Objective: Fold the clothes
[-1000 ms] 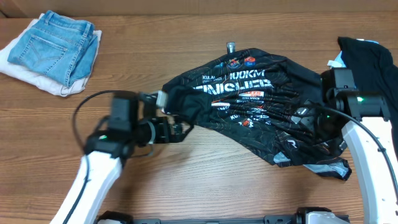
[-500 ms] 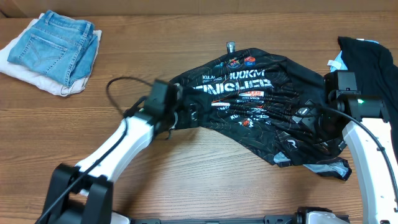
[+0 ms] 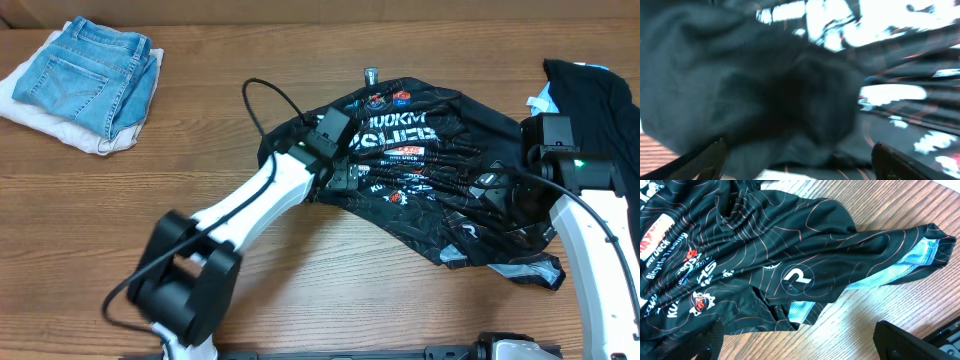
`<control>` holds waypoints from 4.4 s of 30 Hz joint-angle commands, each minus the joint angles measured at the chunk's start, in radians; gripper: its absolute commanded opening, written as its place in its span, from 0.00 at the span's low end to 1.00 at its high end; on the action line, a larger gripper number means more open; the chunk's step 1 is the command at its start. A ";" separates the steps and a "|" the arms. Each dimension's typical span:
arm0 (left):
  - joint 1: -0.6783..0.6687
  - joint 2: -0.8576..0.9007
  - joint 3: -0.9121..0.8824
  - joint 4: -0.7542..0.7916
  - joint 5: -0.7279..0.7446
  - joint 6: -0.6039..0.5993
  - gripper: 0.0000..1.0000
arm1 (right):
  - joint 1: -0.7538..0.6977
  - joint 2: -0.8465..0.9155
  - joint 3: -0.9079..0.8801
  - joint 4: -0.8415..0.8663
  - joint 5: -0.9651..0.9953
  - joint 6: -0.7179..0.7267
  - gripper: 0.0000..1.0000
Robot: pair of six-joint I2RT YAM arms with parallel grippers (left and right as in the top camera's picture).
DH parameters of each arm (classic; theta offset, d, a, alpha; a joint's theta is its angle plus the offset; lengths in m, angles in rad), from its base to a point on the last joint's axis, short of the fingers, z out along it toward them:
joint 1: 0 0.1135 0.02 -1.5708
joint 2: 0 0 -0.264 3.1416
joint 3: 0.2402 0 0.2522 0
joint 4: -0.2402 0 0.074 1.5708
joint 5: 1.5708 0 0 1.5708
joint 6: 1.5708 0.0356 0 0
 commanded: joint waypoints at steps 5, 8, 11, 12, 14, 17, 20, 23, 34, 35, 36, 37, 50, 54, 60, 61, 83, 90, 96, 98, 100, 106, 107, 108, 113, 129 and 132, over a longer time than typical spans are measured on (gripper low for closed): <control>0.000 0.056 0.096 -0.008 -0.101 -0.004 0.87 | -0.004 0.000 -0.063 0.031 -0.012 0.002 1.00; 0.000 0.064 0.097 0.002 -0.099 -0.005 0.85 | -0.004 0.000 -0.080 0.040 -0.025 0.002 1.00; -0.001 0.079 0.097 0.005 -0.100 -0.004 0.82 | -0.004 0.000 -0.093 0.050 -0.037 0.005 1.00; -0.001 0.080 0.097 0.005 -0.099 -0.004 0.80 | -0.004 0.000 -0.098 0.055 -0.052 0.005 1.00; -0.001 0.080 0.097 0.006 -0.099 -0.004 0.76 | -0.004 0.000 -0.114 0.067 -0.081 0.005 1.00; -0.001 0.087 0.097 0.011 -0.096 -0.004 0.73 | -0.004 0.000 -0.144 0.074 -0.089 0.005 1.00; -0.001 0.108 0.097 0.023 -0.095 -0.004 0.67 | -0.004 0.000 -0.196 0.115 -0.116 0.005 1.00; -0.001 0.111 0.097 0.024 -0.092 -0.005 0.59 | -0.004 0.000 -0.241 0.163 -0.176 0.005 1.00; -0.001 0.111 0.097 0.024 -0.093 -0.005 0.15 | 0.000 0.000 -0.395 0.332 -0.345 0.000 0.93; -0.001 0.111 0.097 0.024 -0.093 -0.005 0.12 | 0.000 0.000 -0.412 0.354 -0.354 0.000 0.93; -0.001 0.111 0.097 0.024 -0.093 -0.005 0.08 | 0.000 0.000 -0.424 0.371 -0.365 -0.002 0.93; -0.001 0.111 0.097 0.024 -0.093 -0.005 0.04 | 0.000 0.000 -0.436 0.391 -0.382 -0.013 0.91; 0.000 0.112 0.096 0.021 -0.093 -0.009 0.04 | 0.101 0.008 -0.476 0.588 -0.422 -0.036 0.83; 0.000 0.112 0.096 0.019 -0.093 -0.008 0.04 | 0.110 0.045 -0.476 0.597 -0.368 -0.037 0.83; 0.000 0.112 0.097 0.019 -0.093 -0.008 0.04 | 0.110 0.136 -0.476 0.648 -0.353 -0.060 0.78; 0.000 0.112 0.097 0.019 -0.093 -0.008 0.04 | 0.110 0.144 -0.476 0.654 -0.353 -0.060 0.75; 0.000 0.112 0.097 0.019 -0.093 -0.009 0.04 | 0.110 0.151 -0.359 0.535 -0.330 -0.059 0.55; 0.000 0.112 0.097 0.019 -0.093 -0.008 0.04 | 0.110 0.151 -0.360 0.538 -0.319 -0.059 0.56; 0.000 0.112 0.097 0.018 -0.093 -0.008 0.04 | 0.110 0.151 -0.361 0.537 -0.315 -0.059 0.52; 0.000 0.112 0.097 0.018 -0.093 -0.008 0.04 | 0.110 0.151 -0.365 0.538 -0.315 -0.059 0.51; 0.001 0.112 0.097 0.018 -0.093 -0.008 0.04 | 0.110 0.151 -0.375 0.541 -0.315 -0.058 0.49; 0.001 0.112 0.097 0.018 -0.093 -0.008 0.04 | 0.110 0.151 -0.385 0.550 -0.315 -0.055 0.46; 0.001 0.112 0.097 0.018 -0.093 -0.008 0.04 | 0.110 0.151 -0.388 0.552 -0.315 -0.055 0.46; 0.001 0.112 0.097 0.018 -0.093 -0.008 0.04 | 0.110 0.151 -0.391 0.553 -0.315 -0.055 0.45; 0.001 0.112 0.097 0.018 -0.093 -0.009 0.04 | 0.110 0.151 -0.409 0.569 -0.319 -0.051 0.40; 0.001 0.112 0.097 0.017 -0.093 -0.009 0.04 | 0.110 0.151 -0.411 0.567 -0.322 -0.030 0.09; 0.001 0.112 0.097 0.017 -0.092 -0.008 0.04 | 0.110 0.151 -0.411 0.568 -0.323 -0.025 0.04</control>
